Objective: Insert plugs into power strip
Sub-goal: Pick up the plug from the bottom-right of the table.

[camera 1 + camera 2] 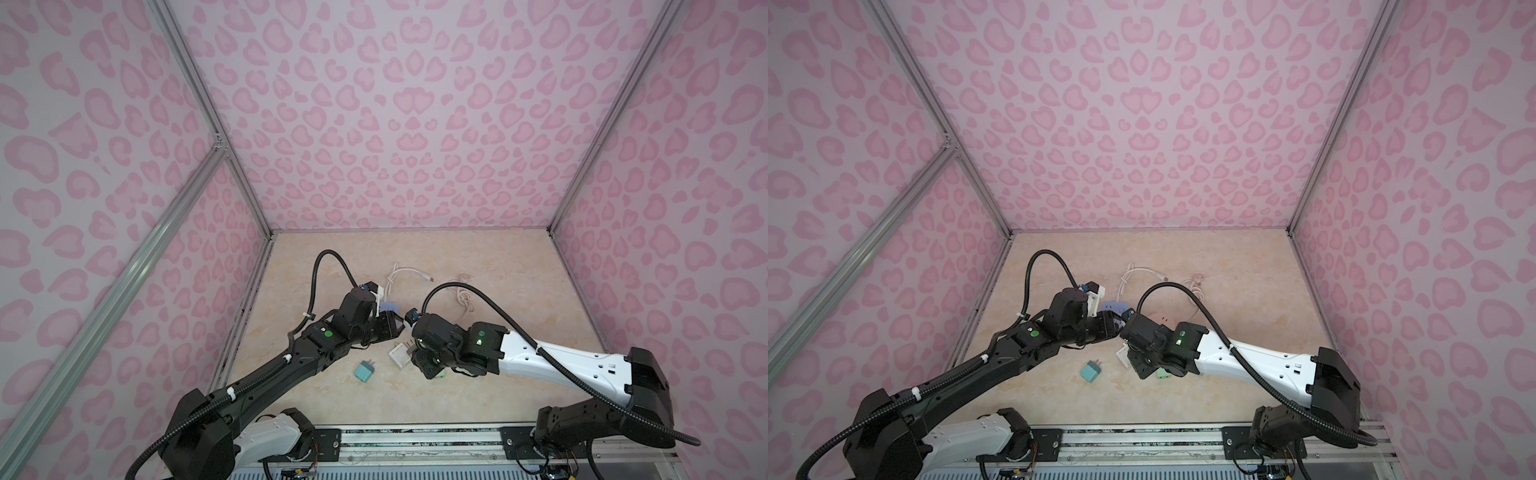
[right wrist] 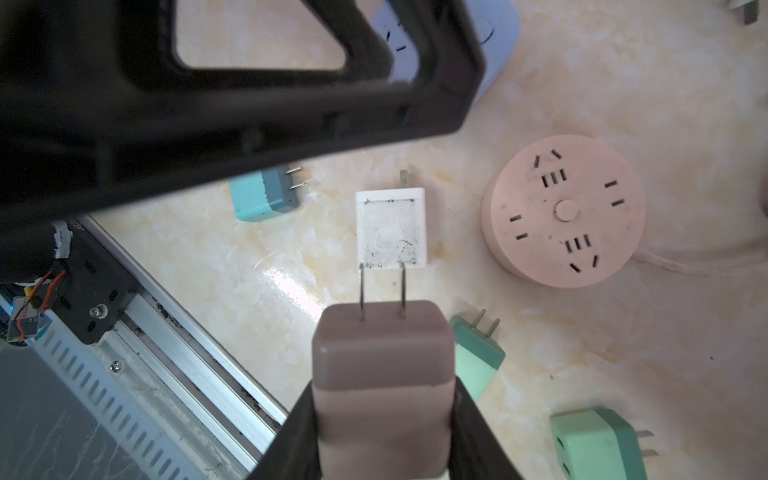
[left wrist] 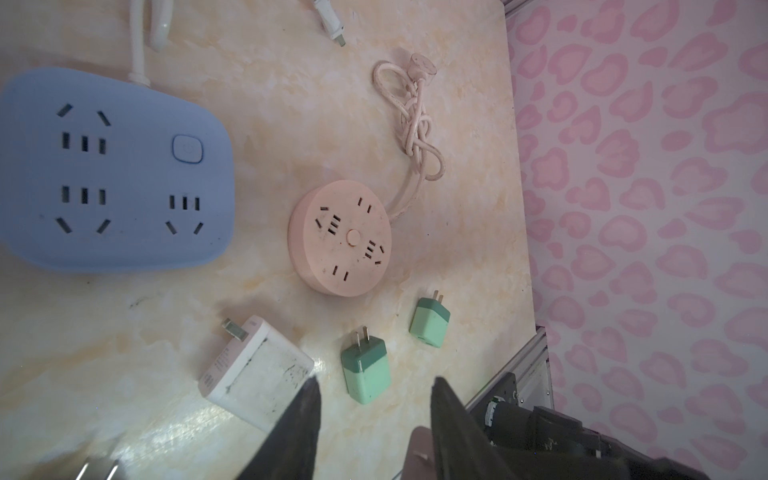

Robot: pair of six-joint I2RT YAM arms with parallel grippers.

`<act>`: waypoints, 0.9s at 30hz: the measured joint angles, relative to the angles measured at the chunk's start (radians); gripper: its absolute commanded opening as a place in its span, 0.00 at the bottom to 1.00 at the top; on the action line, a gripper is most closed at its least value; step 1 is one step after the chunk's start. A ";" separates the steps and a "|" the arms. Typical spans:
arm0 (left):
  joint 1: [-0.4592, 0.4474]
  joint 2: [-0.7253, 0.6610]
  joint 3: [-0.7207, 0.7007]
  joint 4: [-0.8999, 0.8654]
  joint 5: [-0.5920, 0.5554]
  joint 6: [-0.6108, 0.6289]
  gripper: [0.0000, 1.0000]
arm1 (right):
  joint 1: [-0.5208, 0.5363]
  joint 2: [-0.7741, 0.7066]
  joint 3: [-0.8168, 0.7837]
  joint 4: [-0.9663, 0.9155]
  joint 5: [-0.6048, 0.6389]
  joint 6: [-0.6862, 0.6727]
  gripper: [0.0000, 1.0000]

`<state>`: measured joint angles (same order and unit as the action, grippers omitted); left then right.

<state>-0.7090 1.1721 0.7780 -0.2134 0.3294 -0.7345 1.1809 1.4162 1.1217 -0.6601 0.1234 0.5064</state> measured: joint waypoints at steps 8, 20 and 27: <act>-0.033 -0.015 -0.002 -0.001 -0.019 -0.004 0.03 | -0.018 0.013 0.000 0.053 -0.004 -0.004 0.00; -0.052 -0.039 -0.002 -0.017 -0.052 -0.010 0.27 | -0.047 0.034 0.001 0.092 -0.032 -0.021 0.00; -0.058 -0.028 -0.002 -0.030 -0.063 -0.011 0.35 | -0.047 0.045 0.025 0.092 -0.046 -0.032 0.00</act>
<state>-0.7673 1.1442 0.7761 -0.2436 0.2661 -0.7456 1.1339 1.4612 1.1469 -0.5682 0.0776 0.4747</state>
